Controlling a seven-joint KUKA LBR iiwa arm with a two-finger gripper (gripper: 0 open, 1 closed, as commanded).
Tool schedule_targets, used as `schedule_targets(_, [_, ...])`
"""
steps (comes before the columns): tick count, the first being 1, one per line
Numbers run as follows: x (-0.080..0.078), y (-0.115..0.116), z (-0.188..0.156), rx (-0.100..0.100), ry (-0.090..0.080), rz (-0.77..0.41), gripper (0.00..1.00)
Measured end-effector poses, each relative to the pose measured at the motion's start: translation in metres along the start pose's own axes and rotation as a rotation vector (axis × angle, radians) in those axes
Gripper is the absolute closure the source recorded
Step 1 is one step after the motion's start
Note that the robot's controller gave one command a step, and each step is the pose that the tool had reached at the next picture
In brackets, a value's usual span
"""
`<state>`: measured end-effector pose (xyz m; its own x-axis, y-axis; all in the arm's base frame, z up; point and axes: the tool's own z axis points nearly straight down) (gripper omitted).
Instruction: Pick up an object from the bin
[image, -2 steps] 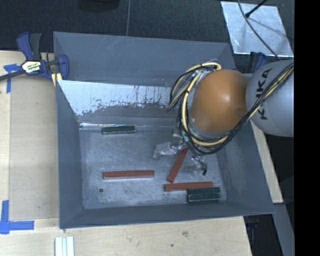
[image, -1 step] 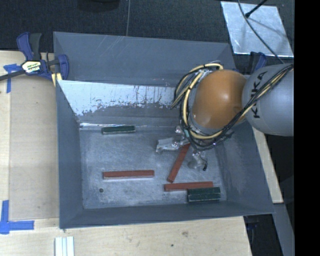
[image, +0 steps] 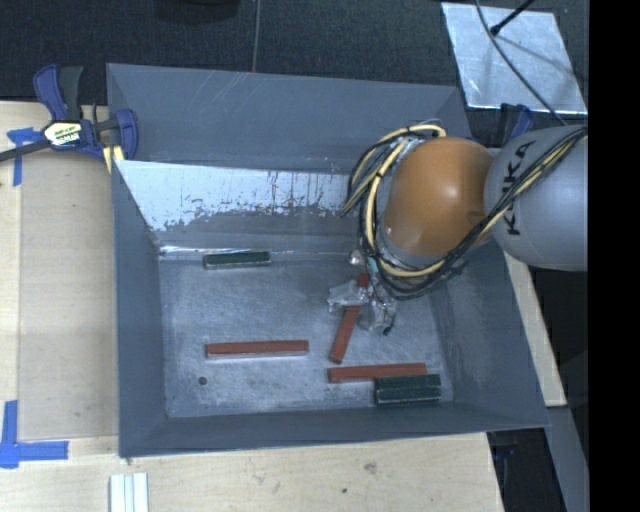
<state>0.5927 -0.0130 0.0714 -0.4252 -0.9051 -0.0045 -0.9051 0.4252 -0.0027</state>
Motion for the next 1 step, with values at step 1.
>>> schedule_targets(1, [-0.0169,-0.0135,-0.1824,0.007,-0.001,-0.26,1.0])
